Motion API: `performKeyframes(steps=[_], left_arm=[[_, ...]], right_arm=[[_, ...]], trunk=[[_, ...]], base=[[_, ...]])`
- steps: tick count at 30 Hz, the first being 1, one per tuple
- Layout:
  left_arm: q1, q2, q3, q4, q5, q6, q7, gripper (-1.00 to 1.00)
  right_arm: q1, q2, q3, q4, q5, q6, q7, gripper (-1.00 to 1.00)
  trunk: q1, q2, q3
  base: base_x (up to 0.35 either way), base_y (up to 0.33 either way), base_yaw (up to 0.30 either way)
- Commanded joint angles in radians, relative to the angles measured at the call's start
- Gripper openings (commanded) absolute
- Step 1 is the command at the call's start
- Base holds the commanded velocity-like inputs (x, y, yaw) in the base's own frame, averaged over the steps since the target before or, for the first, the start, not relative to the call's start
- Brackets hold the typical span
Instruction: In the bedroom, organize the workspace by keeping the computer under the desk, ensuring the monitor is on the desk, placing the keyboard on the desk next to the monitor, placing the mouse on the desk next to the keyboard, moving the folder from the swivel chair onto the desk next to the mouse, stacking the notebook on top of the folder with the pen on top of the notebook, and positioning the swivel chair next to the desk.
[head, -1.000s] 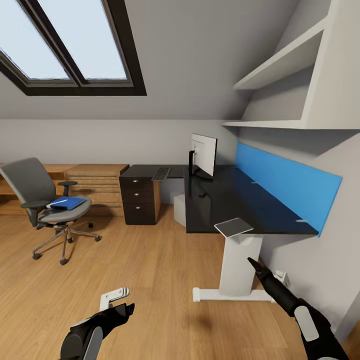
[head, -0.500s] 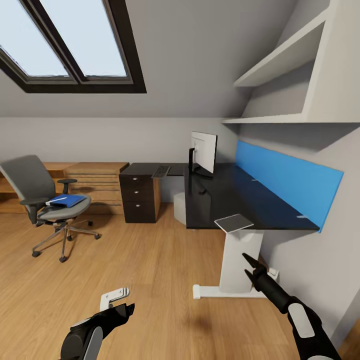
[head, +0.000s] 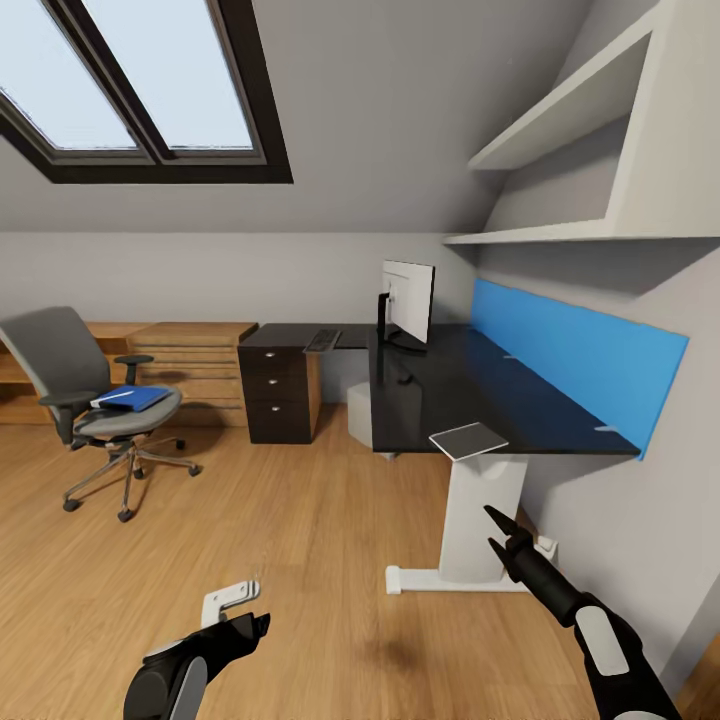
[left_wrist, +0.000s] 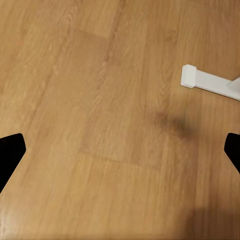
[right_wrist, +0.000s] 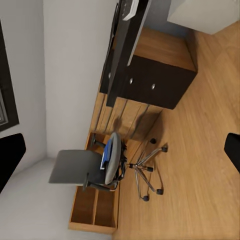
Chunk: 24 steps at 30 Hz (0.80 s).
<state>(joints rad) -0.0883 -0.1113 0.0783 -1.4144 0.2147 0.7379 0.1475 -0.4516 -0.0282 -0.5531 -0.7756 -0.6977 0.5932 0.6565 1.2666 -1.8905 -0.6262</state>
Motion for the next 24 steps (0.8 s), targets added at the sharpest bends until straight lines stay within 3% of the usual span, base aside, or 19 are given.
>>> performKeyframes(steps=[1, 13, 21, 24], left_arm=[[-0.001, -0.001, 0.001, -0.001, 0.011, 0.004, 0.006, 1.00], [-0.001, 0.001, 0.002, 0.000, 0.011, 0.001, 0.000, 1.00], [-0.001, 0.001, 0.001, 0.001, 0.011, 0.001, 0.000, 1.00], [0.000, 0.001, 0.001, 0.001, 0.011, 0.000, 0.000, 1.00]], right_arm=[[-0.001, 0.000, -0.002, 0.000, -0.004, 0.005, 0.001, 1.00], [-0.001, 0.001, -0.005, 0.001, -0.007, -0.051, -0.002, 1.00], [-0.001, -0.001, -0.007, 0.002, -0.084, -0.056, -0.003, 1.00], [-0.001, -0.001, -0.008, 0.002, -0.089, -0.056, -0.003, 1.00]], trunk=[[0.000, -0.001, -0.001], [0.000, -0.001, -0.001], [0.000, -0.001, -0.001], [0.000, -0.001, -0.001]], base=[[0.000, 0.000, 0.000], [0.068, 0.000, 0.000], [0.112, 0.000, 0.000], [0.158, 0.000, 0.000]])
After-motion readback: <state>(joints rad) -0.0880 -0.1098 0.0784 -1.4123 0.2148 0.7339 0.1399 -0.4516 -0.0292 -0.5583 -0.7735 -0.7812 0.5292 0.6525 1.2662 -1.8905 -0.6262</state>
